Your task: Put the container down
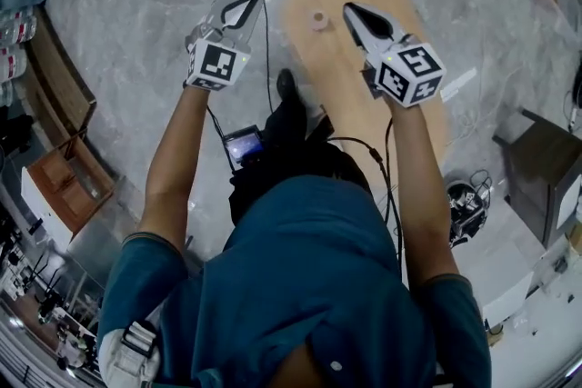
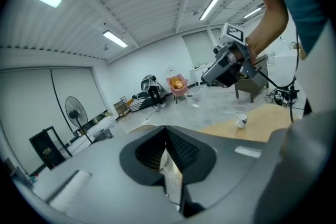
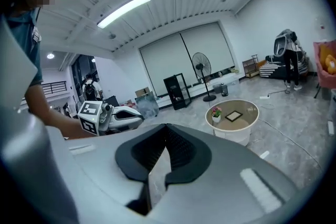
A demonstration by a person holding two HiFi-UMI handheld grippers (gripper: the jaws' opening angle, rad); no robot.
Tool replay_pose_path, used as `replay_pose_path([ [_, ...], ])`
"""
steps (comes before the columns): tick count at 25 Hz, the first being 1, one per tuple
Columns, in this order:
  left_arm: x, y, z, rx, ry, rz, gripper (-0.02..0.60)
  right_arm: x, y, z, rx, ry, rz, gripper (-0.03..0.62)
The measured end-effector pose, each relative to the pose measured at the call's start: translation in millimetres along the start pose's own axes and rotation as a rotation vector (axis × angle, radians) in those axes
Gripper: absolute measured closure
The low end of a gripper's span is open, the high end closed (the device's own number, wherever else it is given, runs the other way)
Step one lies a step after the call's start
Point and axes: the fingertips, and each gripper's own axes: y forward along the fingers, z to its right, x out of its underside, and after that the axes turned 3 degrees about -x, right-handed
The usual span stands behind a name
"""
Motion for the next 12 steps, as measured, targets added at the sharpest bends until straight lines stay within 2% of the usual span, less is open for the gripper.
replay_pose_path([
  [6, -65, -57, -34, -0.13, -0.037, 0.08, 0.581, -62, -52, -56, 0.007, -0.137, 0.084, 0.586],
  [12, -114, -125, -52, -0.221, -0.083, 0.127, 0.581, -106, -103, -106, 0.014, -0.192, 0.165, 0.586],
])
